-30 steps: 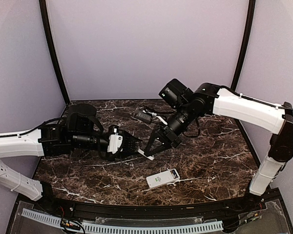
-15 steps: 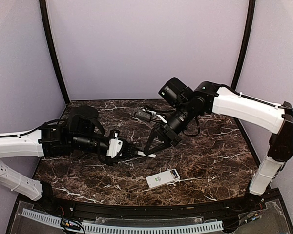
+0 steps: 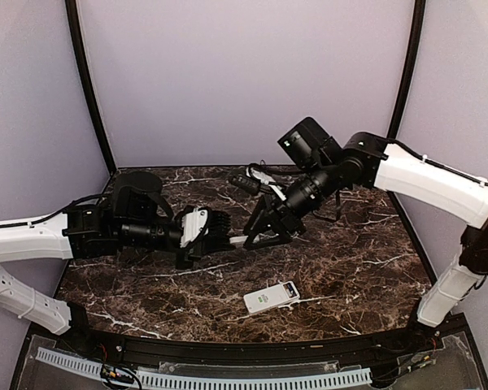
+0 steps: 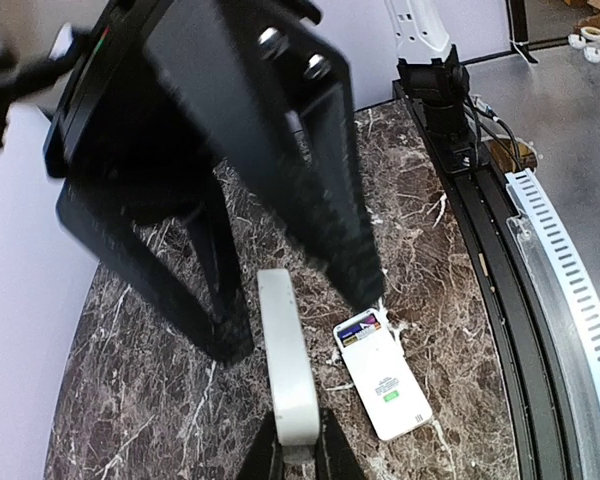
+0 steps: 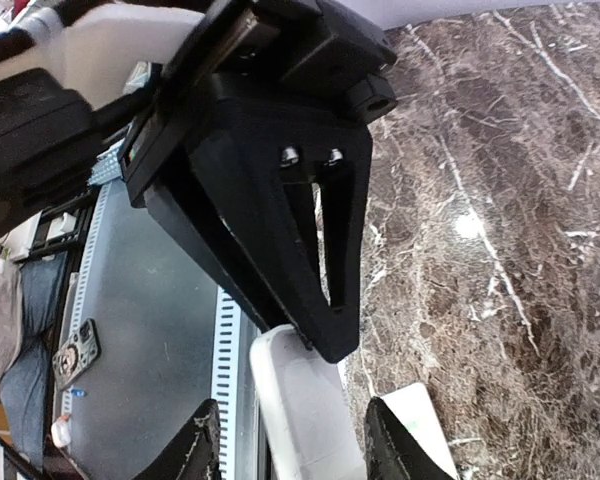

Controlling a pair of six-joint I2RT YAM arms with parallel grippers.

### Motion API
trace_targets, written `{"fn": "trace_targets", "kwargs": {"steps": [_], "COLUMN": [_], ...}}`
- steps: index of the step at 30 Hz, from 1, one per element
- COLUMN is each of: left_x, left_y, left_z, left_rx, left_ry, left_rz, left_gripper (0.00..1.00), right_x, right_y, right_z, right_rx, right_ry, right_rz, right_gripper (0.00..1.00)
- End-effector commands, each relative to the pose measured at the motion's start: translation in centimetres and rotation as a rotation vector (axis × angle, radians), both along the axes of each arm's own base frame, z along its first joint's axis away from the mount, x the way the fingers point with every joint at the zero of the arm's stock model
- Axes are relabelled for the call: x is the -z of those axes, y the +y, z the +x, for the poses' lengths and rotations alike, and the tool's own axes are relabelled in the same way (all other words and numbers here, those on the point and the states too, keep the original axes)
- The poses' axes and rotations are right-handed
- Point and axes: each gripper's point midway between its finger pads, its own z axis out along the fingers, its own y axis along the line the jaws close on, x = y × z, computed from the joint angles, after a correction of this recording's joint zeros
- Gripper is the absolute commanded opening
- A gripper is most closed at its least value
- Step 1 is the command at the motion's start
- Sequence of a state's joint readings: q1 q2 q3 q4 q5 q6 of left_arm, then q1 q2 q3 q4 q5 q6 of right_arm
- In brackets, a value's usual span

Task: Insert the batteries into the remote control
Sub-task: Pass from the right arm to the left, then pass from the left arm to the right

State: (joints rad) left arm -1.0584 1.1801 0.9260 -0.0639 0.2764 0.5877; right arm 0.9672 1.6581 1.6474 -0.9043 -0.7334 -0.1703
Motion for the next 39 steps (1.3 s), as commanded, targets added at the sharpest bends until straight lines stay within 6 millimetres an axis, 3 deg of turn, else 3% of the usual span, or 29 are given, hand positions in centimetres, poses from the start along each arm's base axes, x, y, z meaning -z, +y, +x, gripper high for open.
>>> {"fn": "trace_targets", "kwargs": {"steps": [1,6,11,23,30,39], "left_x": [-0.6,-1.2,-2.8,-3.4,-3.2,-3.3], "left_y": [-0.1,-0.3,-0.7,-0.3,-0.5,-0.4], "left_z": [0.3,0.4,-0.1,-0.3,-0.3,-0.2], "left_rx": [-0.094,-0.127,-0.107,-0.102,-0.094,-0.091], "left_ry": [0.194,0.288,0.335,0.324,0.316,0.304], "left_rz": [-0.021,-0.021,-0.037,-0.032,-0.023,-0.022], "left_gripper": [0.0,0.0,0.0,0.0,0.0,0.0], "right_x": [-4.5,-4.8,-4.4,-2.9,-2.9,-2.1], "right_y": [-1.1,-2.3,-2.0,-0.6,-0.2,0.2], "right_z": [0.9,1.6,2.8,2.3,0.6,0.3], "right_rx": [0.03,0.049,0.077,-0.004,-0.087,-0.113], "right_ry": [-0.314,-0.494,-0.541,-0.492,-0.415,-0.367], "right_rz": [0.212,0.278,0.253,0.245,0.28,0.254], "right_gripper": [0.51,0.57,0.54,0.26,0.2,0.07]}}
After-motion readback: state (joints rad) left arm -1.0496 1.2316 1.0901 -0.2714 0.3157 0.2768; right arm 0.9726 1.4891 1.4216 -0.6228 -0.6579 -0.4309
